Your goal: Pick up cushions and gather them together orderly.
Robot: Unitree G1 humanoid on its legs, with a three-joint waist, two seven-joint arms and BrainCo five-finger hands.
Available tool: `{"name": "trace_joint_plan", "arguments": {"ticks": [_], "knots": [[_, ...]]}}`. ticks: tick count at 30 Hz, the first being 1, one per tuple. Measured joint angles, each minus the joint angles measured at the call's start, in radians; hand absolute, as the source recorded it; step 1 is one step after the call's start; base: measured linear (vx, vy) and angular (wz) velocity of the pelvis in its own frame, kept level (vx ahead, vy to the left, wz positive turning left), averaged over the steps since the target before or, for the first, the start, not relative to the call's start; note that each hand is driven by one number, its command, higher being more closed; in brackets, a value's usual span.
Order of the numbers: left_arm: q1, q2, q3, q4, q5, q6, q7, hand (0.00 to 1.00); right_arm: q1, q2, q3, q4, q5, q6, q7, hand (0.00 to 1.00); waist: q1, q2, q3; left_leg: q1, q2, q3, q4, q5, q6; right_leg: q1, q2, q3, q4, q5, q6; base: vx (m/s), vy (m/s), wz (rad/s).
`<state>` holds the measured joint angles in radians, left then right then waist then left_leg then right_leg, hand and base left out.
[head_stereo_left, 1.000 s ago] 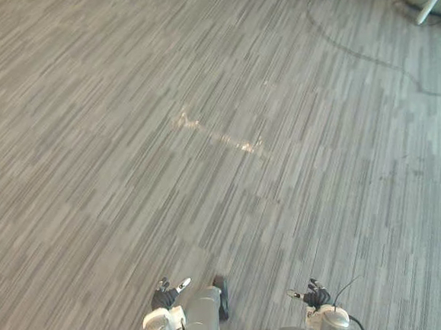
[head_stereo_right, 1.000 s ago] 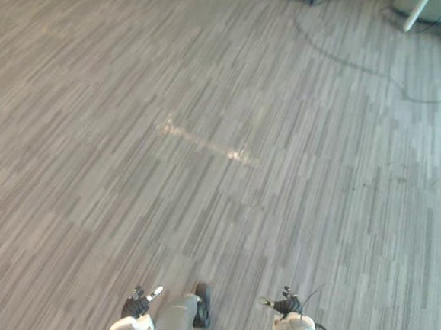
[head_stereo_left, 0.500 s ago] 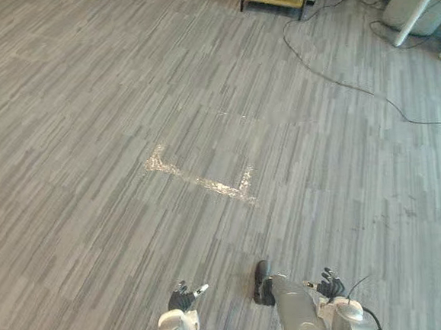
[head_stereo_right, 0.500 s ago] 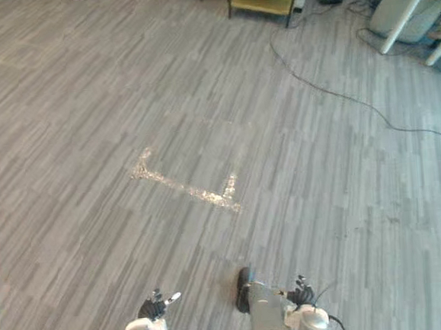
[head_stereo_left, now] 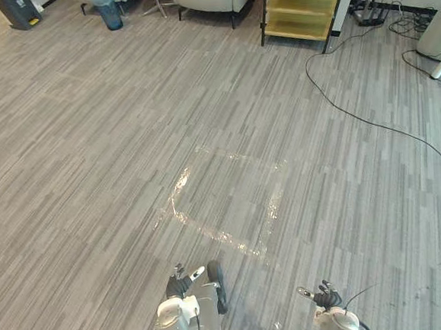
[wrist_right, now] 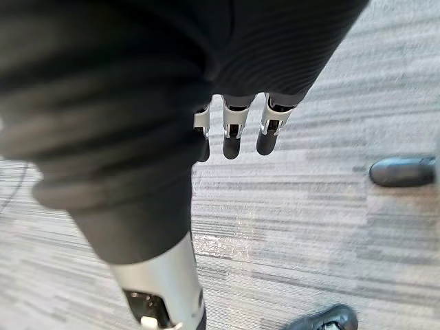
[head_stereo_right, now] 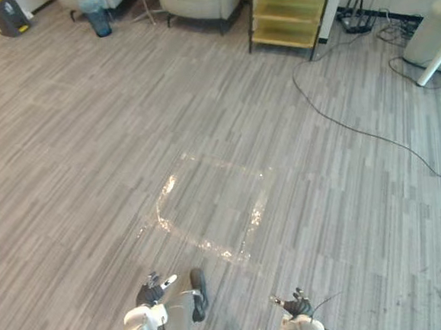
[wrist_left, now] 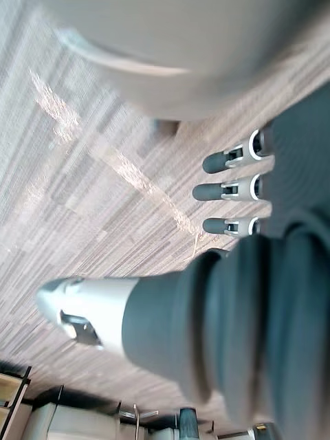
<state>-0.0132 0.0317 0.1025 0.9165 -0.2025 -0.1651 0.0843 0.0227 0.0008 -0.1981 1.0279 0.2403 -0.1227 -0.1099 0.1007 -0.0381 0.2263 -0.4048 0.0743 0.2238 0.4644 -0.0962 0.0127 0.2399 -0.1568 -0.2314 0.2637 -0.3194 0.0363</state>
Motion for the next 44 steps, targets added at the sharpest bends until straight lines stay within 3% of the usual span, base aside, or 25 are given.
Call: {"name": "trace_joint_plan", "arguments": {"ticks": [1, 2, 3, 5, 7, 9, 10, 11, 12, 13, 14, 15, 16, 17, 18, 19, 21, 24, 25, 26, 27, 28, 30, 38, 44], "knots": [[-0.005, 0.023, -0.004, 0.011, -0.001, 0.002, 0.000, 0.00, 0.001, 0.014, -0.005, -0.003, -0.003, 0.004, 0.004, 0.00, 0.009, -0.024, 0.013, 0.061, -0.005, 0.014, 0.041, -0.083, 0.001, -0.121, -0.054, 0.062, 0.355, 0.054, 0.024, 0.39, 0.138, -0.19], [-0.007, 0.034, -0.008, 0.021, 0.001, 0.004, 0.000, 0.00, -0.002, 0.016, -0.005, -0.004, -0.003, 0.006, 0.005, 0.00, 0.008, -0.035, 0.015, 0.083, -0.015, 0.015, 0.047, -0.103, 0.004, -0.164, -0.070, 0.082, 0.461, 0.106, 0.021, 0.76, 0.206, 0.04], [-0.010, 0.063, -0.034, 0.047, 0.005, 0.016, 0.001, 0.00, -0.002, 0.016, 0.011, -0.005, -0.004, 0.006, 0.012, 0.00, -0.012, -0.053, 0.011, 0.151, -0.039, 0.009, 0.046, -0.166, 0.004, -0.275, -0.102, 0.114, 0.732, 0.164, 0.018, 0.66, 0.088, 0.30], [0.006, 0.062, -0.048, 0.055, 0.005, 0.023, 0.002, 0.00, 0.001, 0.000, 0.016, -0.013, -0.005, 0.005, 0.020, 0.00, -0.026, -0.049, 0.011, 0.315, -0.037, -0.004, 0.013, -0.233, 0.016, -0.392, -0.130, 0.039, 0.867, 0.126, -0.003, 0.75, 0.072, 0.23], [0.019, 0.059, -0.054, 0.068, 0.004, 0.023, -0.001, 0.00, 0.001, -0.009, 0.016, -0.030, -0.007, 0.002, 0.023, 0.00, -0.042, -0.039, 0.011, 0.422, -0.033, -0.007, -0.052, -0.245, 0.008, -0.470, -0.141, -0.056, 0.770, 0.070, -0.008, 0.61, 0.008, 0.18], [0.016, 0.038, -0.054, 0.078, 0.004, 0.024, -0.002, 0.00, -0.002, -0.036, 0.016, -0.030, -0.008, -0.003, 0.028, 0.00, -0.051, -0.010, 0.010, 0.546, -0.018, -0.014, -0.149, -0.252, -0.009, -0.563, -0.081, -0.158, 0.440, 0.075, -0.020, 0.84, -0.071, 0.25], [0.017, 0.029, -0.055, 0.078, 0.004, 0.024, -0.002, 0.00, -0.002, -0.048, 0.016, -0.028, -0.009, -0.002, 0.029, 0.00, -0.053, 0.003, 0.012, 0.582, -0.008, -0.020, -0.174, -0.262, -0.027, -0.587, -0.031, -0.166, 0.284, 0.124, -0.031, 0.89, -0.113, 0.29], [0.025, 0.030, -0.059, 0.077, 0.004, 0.023, -0.002, 0.00, 0.005, -0.050, 0.018, -0.026, -0.007, -0.002, 0.029, 0.00, -0.054, 0.004, 0.010, 0.613, -0.008, -0.034, -0.190, -0.277, -0.051, -0.589, 0.030, -0.145, 0.084, 0.237, -0.041, 0.45, -0.066, 0.21], [0.025, 0.030, -0.059, 0.077, 0.004, 0.023, -0.002, 0.00, 0.005, -0.050, 0.018, -0.026, -0.006, -0.002, 0.029, 0.00, -0.054, 0.004, 0.010, 0.613, -0.008, -0.035, -0.190, -0.278, -0.053, -0.589, 0.031, -0.144, 0.080, 0.242, -0.040, 0.76, -0.140, 0.37], [0.027, 0.022, -0.055, 0.096, 0.003, 0.025, 0.000, 0.00, 0.011, -0.063, 0.015, -0.025, -0.006, -0.005, 0.029, 0.00, -0.069, 0.026, -0.001, 0.653, 0.008, -0.087, -0.179, -0.297, -0.079, -0.582, 0.084, -0.089, 0.033, 0.406, -0.136, 0.73, -0.134, 0.28], [0.024, -0.006, -0.048, 0.099, 0.007, 0.026, -0.008, 0.00, -0.005, -0.084, 0.015, -0.024, -0.011, -0.002, 0.030, 0.00, -0.062, 0.071, -0.019, 0.621, 0.040, -0.127, -0.125, -0.251, -0.111, -0.585, 0.097, -0.080, 0.070, 0.349, -0.135, 0.86, -0.176, 0.36], [0.022, -0.018, -0.044, 0.096, 0.007, 0.025, -0.008, 0.00, -0.005, -0.085, 0.006, -0.024, -0.012, -0.003, 0.030, 0.00, -0.067, 0.077, -0.020, 0.615, 0.038, -0.139, -0.092, -0.226, -0.116, -0.579, 0.098, -0.091, 0.084, 0.324, -0.131, 0.67, -0.161, 0.31], [0.015, -0.048, -0.024, 0.095, 0.011, 0.025, -0.008, 0.00, 0.004, -0.084, -0.001, -0.028, -0.008, 0.001, 0.029, 0.00, -0.075, 0.098, -0.013, 0.578, 0.056, -0.154, 0.056, -0.133, -0.103, -0.513, 0.098, -0.122, 0.086, 0.270, -0.127, 0.64, -0.216, 0.56], [0.014, -0.066, -0.001, 0.087, 0.013, 0.026, -0.007, 0.00, 0.020, -0.080, 0.013, -0.043, -0.004, 0.000, 0.028, 0.00, -0.089, 0.104, -0.013, 0.490, 0.082, -0.154, 0.286, 0.036, -0.090, -0.428, 0.096, -0.140, 0.061, 0.230, -0.119, 0.63, -0.193, 0.53], [0.019, -0.070, 0.002, 0.084, 0.013, 0.026, -0.007, 0.00, 0.025, -0.081, 0.018, -0.047, -0.004, 0.003, 0.028, 0.00, -0.085, 0.098, -0.010, 0.460, 0.099, -0.152, 0.359, 0.049, -0.099, -0.401, 0.099, -0.142, 0.050, 0.221, -0.121, 0.70, -0.158, 0.29], [0.021, -0.077, 0.008, 0.057, 0.013, 0.025, -0.010, 0.00, 0.041, -0.072, 0.019, -0.070, 0.000, 0.005, 0.026, 0.00, -0.072, 0.099, -0.009, 0.367, 0.150, -0.114, 0.580, 0.009, -0.086, -0.303, 0.116, -0.137, 0.010, 0.188, -0.122, 0.56, -0.077, -0.05], [0.021, -0.074, -0.006, 0.023, 0.013, 0.024, -0.010, 0.00, 0.041, -0.051, 0.018, -0.072, 0.005, -0.002, 0.025, 0.00, -0.062, 0.078, -0.004, 0.268, 0.171, -0.079, 0.656, -0.047, -0.086, -0.207, 0.120, -0.130, -0.040, 0.168, -0.112, 0.43, -0.069, -0.18], [0.012, -0.074, -0.023, -0.002, 0.009, 0.020, -0.010, 0.00, 0.034, -0.031, 0.012, -0.068, 0.018, -0.001, 0.022, 0.00, -0.038, 0.067, -0.004, 0.161, 0.151, -0.056, 0.379, -0.124, -0.098, -0.121, 0.111, -0.086, -0.095, 0.162, -0.099, 0.51, 0.014, -0.51], [0.011, -0.071, -0.036, 0.004, 0.006, 0.022, -0.010, 0.00, 0.036, -0.030, 0.007, -0.069, 0.019, -0.001, 0.021, 0.00, -0.039, 0.067, -0.004, 0.170, 0.103, -0.092, 0.137, -0.112, -0.100, -0.106, 0.097, -0.067, -0.092, 0.144, -0.066, 0.40, 0.157, -0.61], [0.014, -0.072, -0.057, 0.016, 0.006, 0.022, -0.010, 0.00, 0.040, -0.040, 0.004, -0.067, 0.021, -0.002, 0.020, 0.00, -0.040, 0.086, -0.012, 0.187, 0.067, -0.157, -0.092, -0.014, -0.101, -0.095, 0.101, -0.038, -0.083, 0.117, -0.027, 0.32, 0.135, -0.58], [0.015, -0.073, -0.063, 0.022, 0.005, 0.021, -0.009, 0.00, 0.041, -0.045, 0.003, -0.066, 0.021, -0.002, 0.019, 0.00, -0.040, 0.098, -0.015, 0.189, 0.064, -0.178, -0.139, 0.044, -0.106, -0.098, 0.111, -0.027, -0.077, 0.110, -0.017, 0.35, 0.200, -0.48], [0.000, -0.051, -0.081, 0.034, 0.004, 0.021, -0.009, 0.00, 0.035, -0.039, -0.006, -0.053, 0.019, 0.003, 0.011, 0.00, -0.043, 0.072, -0.019, 0.194, 0.031, -0.191, -0.135, 0.078, -0.104, -0.094, 0.088, 0.004, -0.052, 0.079, 0.009, 0.32, 0.162, -0.27], [-0.007, -0.025, -0.081, 0.047, 0.005, 0.023, -0.008, 0.00, 0.048, -0.007, -0.008, -0.056, 0.014, 0.005, 0.012, 0.00, -0.047, 0.014, -0.022, 0.221, -0.001, -0.165, -0.146, 0.037, -0.081, -0.100, 0.033, 0.006, -0.010, 0.058, 0.038, 0.33, 0.141, -0.15], [0.000, -0.014, -0.080, 0.059, 0.005, 0.023, -0.008, 0.00, 0.060, 0.002, -0.028, -0.051, 0.012, 0.006, 0.023, 0.00, -0.042, -0.008, -0.033, 0.315, -0.064, -0.130, -0.216, 0.014, -0.049, -0.088, -0.040, 0.030, 0.061, 0.063, 0.044, 0.14, 0.070, -0.04], [0.016, -0.006, -0.080, 0.098, 0.006, 0.022, -0.009, 0.00, 0.092, 0.000, -0.035, -0.008, 0.001, 0.009, 0.028, 0.00, -0.047, -0.011, -0.073, 0.412, -0.078, -0.122, -0.385, 0.095, -0.055, -0.062, -0.043, 0.039, 0.026, 0.075, 0.060, 0.02, -0.026, -0.07]]}}
